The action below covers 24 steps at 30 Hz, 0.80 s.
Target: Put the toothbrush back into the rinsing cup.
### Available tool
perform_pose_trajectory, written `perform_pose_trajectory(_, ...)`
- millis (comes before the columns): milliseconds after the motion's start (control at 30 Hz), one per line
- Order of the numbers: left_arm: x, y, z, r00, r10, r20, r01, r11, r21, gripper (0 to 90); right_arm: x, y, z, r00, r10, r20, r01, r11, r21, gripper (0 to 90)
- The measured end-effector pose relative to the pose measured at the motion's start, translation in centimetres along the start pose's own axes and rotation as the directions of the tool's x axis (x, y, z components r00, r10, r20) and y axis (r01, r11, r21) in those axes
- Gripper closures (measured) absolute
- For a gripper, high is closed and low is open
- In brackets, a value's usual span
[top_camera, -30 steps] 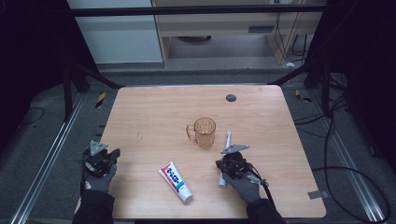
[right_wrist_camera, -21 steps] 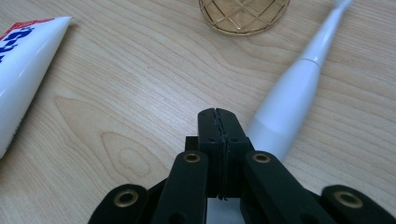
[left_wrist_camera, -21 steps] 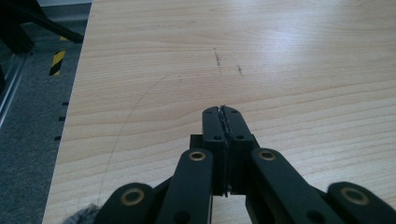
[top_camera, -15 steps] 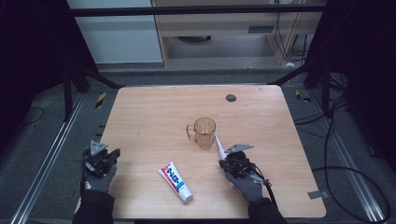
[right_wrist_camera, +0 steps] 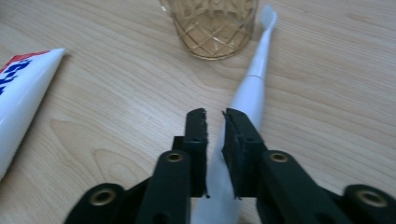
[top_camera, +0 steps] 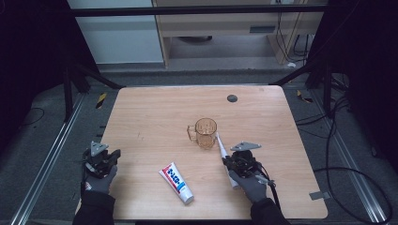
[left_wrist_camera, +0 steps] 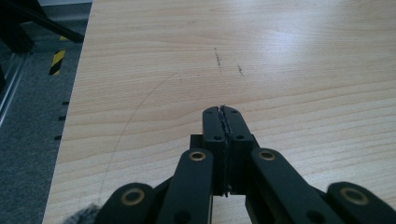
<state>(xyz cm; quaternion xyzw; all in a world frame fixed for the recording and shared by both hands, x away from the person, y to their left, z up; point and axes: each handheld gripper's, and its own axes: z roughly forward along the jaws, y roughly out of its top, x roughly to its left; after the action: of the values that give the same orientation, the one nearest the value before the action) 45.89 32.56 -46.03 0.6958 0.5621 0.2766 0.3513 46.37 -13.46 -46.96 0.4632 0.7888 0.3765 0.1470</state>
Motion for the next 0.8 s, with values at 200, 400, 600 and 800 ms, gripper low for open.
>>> perform_pose_trajectory(200, 0.0, 0.0, 0.0, 1.0, -0.001, 0.001, 0.0, 1.0, 0.005, 89.2, -0.4, -0.1, -0.5, 0.9991, 0.014, 0.039, -0.015, 1.0, 0.024, 63.4)
perform_pose_trajectory(400, 0.0, 0.0, 0.1, 1.0, -0.001, 0.001, 0.001, 0.9999, 0.013, 89.0, -0.6, -0.3, -0.8, 0.9984, 0.021, 0.053, -0.023, 0.999, 0.041, 57.7)
perform_pose_trajectory(600, -0.2, 0.2, 0.2, 0.9999, 0.009, -0.007, -0.009, 0.9999, 0.014, 88.0, -0.8, -0.1, -1.0, 0.9972, 0.002, 0.075, -0.008, 0.998, 0.068, 53.7)
perform_pose_trajectory(800, -0.3, 0.2, 0.2, 0.9996, 0.019, -0.019, -0.019, 0.9997, 0.015, 87.1, -0.9, 0.3, -1.3, 0.9964, 0.002, 0.085, -0.01, 0.995, 0.095, 51.1)
